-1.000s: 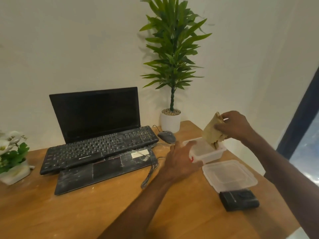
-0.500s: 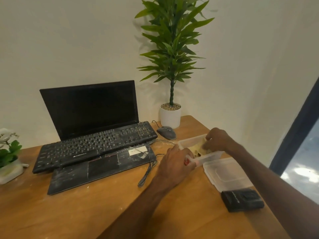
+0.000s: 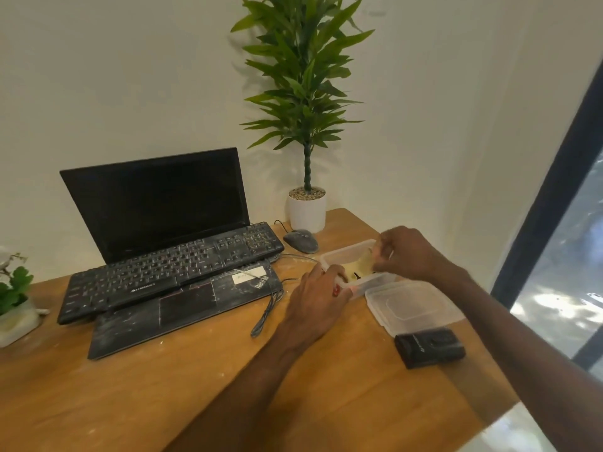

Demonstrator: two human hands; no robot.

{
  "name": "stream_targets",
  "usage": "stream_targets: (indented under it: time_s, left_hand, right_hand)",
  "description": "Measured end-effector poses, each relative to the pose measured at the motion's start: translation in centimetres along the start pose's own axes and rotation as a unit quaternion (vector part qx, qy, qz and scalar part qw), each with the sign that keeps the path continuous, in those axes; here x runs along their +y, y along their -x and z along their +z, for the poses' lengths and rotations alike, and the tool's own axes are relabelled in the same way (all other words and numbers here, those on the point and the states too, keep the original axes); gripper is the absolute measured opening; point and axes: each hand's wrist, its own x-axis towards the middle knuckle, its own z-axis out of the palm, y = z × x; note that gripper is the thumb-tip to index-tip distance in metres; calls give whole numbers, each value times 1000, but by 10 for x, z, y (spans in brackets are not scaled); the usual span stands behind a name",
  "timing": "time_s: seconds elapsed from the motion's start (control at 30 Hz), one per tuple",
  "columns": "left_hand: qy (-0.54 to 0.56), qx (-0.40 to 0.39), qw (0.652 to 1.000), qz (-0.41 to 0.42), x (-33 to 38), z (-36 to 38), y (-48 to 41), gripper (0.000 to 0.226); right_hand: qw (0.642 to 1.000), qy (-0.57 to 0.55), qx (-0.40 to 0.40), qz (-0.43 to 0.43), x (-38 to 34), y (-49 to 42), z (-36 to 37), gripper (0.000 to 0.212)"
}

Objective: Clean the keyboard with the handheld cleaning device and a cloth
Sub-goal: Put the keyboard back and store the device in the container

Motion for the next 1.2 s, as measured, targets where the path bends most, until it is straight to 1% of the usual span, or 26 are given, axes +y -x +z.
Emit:
stream_targets:
  time_s: [0.07,0.13,0.23,0.3,0.4,0.5,0.6,0.67,0.77,0.87,0.93,1.0,1.07,1.13,1.2]
  left_hand:
    - [-4,7,1000,0,1,0,2,50]
    - [-12,14,1000,-5,3,-1,3,55]
    - [-26,9,1000,-16,11,-1,6,44]
    - [-24,0,1000,-19,15,-1,9,40]
    - [-39,-21,999,-25,19,-1,12,47]
    - [-67,-44,996,-30,21,-2,12,59]
    - [-75,-56,995,-30,21,-4,12,63]
    - [-80,-60,994,-32,20,-4,11,67]
    - [-80,-55,995,-23,17,-4,11,71]
    - [-75,-62,995,-17,19,-6,14,70]
    - [-79,-65,995,-12,17,-9,14,71]
    - [-67,-66,996,-10,14,-13,14,75]
    - [-50,-72,996,-12,11,-18,14,82]
    - [-53,-80,995,-10,9,-20,15,85]
    - [-56,-87,995,-10,8,-20,14,85]
  right_hand:
    - [995,-13,-90,-43,4,33,-18,17]
    - [984,-1,-172,-51,6,64,-32,20]
    - [971,63,-230,-13,16,100,-39,47]
    - [961,125,-244,-19,23,112,-31,56]
    - [958,176,-221,-50,30,119,-17,57]
    - [965,169,-194,-53,29,123,-16,56]
    - [964,160,-203,-62,20,125,-26,54]
    - [968,131,-203,-70,9,121,-36,53]
    - [977,105,-158,-103,-5,95,-49,53]
    - [981,118,-94,-120,-16,52,-49,52]
    - [979,138,-73,-129,-23,17,-38,50]
    - [971,177,-83,-139,-27,-13,-24,47]
    - [959,220,-113,-141,-28,-32,-7,46]
    - [946,253,-147,-140,-23,-44,10,49]
    - [945,256,-156,-127,-18,-52,24,53]
